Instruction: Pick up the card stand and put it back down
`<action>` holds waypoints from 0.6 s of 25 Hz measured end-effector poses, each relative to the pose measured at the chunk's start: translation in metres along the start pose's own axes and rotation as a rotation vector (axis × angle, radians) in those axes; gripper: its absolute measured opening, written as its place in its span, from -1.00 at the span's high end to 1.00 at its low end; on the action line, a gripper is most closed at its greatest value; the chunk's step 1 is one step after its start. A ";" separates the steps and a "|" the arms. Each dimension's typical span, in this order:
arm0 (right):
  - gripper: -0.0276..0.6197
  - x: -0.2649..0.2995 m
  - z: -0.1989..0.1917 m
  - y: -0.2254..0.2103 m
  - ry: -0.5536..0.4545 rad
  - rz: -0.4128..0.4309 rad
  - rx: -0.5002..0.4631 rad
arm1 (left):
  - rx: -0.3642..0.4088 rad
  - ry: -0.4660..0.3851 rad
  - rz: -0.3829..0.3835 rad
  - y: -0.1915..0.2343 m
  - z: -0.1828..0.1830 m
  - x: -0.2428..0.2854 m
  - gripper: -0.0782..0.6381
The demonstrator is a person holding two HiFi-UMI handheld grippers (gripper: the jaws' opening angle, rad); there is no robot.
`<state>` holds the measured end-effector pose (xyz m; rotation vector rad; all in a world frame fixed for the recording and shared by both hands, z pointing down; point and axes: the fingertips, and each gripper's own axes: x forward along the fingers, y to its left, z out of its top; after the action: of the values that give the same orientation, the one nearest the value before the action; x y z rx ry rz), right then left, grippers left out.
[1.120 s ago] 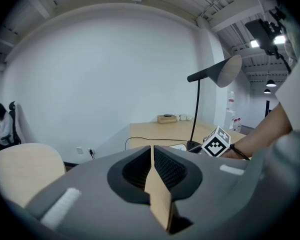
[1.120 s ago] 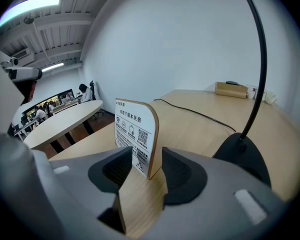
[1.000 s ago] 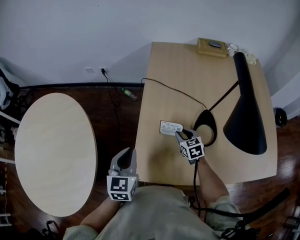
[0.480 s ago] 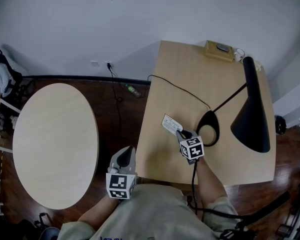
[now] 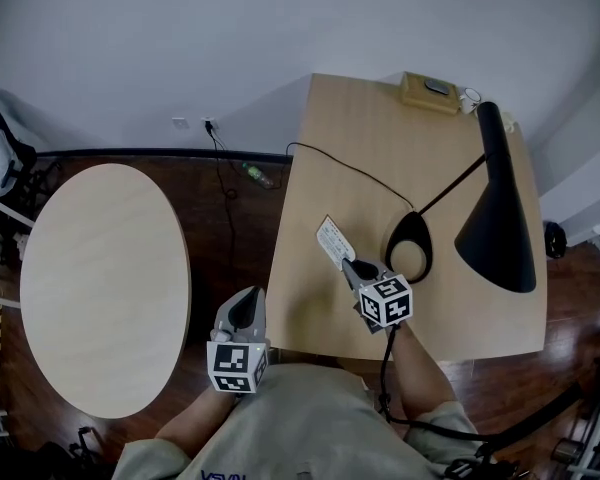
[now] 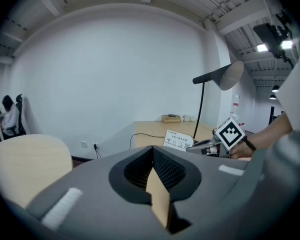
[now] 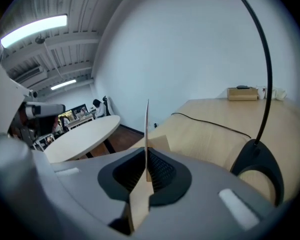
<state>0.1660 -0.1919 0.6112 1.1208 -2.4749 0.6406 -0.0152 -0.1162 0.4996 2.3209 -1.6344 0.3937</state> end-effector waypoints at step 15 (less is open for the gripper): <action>0.87 -0.088 0.128 0.063 -0.212 0.102 -0.106 | -0.026 -0.113 0.095 -0.004 0.051 -0.018 0.76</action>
<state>0.1565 -0.1692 0.4452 1.0780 -2.7250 0.4311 -0.0141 -0.1188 0.4457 2.2902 -1.7970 0.2626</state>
